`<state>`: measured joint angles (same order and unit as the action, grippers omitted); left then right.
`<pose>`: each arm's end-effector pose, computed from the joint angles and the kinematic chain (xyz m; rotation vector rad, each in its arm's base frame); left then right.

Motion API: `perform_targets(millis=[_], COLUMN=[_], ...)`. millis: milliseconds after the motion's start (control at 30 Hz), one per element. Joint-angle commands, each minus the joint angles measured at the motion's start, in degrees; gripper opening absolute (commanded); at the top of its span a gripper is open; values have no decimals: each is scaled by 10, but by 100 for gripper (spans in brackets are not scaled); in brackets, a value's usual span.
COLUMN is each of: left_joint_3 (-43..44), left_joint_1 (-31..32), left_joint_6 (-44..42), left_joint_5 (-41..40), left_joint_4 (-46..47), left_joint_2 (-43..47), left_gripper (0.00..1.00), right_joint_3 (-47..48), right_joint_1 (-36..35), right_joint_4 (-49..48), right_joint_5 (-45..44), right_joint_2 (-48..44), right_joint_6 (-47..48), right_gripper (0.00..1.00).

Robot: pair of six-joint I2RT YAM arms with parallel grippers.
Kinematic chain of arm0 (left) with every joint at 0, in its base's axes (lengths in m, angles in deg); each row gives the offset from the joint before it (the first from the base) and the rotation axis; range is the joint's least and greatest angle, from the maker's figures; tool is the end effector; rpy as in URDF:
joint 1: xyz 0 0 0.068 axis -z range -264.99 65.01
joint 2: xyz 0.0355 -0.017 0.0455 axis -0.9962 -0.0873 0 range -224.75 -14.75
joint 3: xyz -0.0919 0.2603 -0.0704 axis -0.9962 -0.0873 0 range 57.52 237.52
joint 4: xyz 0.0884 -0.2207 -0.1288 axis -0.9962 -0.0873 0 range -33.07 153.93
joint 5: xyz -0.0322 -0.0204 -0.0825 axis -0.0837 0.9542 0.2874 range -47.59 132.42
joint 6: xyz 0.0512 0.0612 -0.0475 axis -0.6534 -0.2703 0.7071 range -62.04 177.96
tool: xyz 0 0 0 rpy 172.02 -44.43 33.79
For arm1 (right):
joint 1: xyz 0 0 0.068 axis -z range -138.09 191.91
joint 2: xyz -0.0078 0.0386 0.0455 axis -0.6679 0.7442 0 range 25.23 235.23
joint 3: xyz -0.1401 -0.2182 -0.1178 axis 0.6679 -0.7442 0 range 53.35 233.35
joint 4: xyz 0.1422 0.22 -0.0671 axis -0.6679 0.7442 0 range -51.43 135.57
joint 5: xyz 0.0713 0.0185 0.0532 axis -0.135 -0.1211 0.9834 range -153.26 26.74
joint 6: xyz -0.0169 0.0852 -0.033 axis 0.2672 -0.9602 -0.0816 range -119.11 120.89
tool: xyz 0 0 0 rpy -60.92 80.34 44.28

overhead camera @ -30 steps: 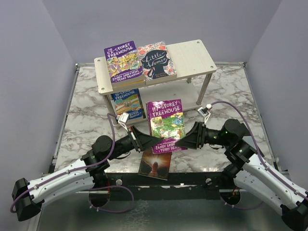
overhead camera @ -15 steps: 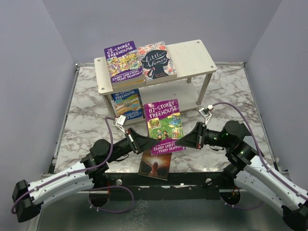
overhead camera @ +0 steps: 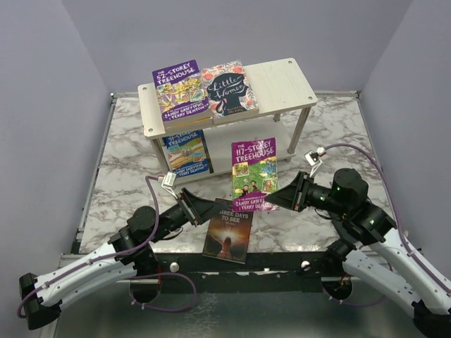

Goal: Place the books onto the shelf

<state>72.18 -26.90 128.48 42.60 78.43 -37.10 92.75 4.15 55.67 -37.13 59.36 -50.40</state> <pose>0.0954 -0.1539 0.2627 -0.1856 1.7322 -1.7695 0.1237 0.1425 0.3211 -0.1382 2.0229 1.4644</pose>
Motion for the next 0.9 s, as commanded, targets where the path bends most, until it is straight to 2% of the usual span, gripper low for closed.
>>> perform_targets(millis=[0, 400, 667, 867], left_joint_3=[55, 178, 268, 287], left_joint_1=[-2, -2, -1, -2], left_joint_6=[-76, -200, -303, -350], left_joint_5=[-78, -167, -217, -230], left_joint_4=[-180, -392, -470, -487], left_joint_2=[35, 27, 22, 31], left_gripper=[87, 98, 99, 99], right_joint_3=[47, 200, 290, 366], right_joint_1=[1, 1, 1, 1], right_joint_4=[75, 224, 248, 229], right_joint_5=[-65, -91, -92, -100], right_joint_2=[0, 27, 41, 91], right_joint_6=[59, 150, 169, 169], right_gripper=[0, 0, 0, 0])
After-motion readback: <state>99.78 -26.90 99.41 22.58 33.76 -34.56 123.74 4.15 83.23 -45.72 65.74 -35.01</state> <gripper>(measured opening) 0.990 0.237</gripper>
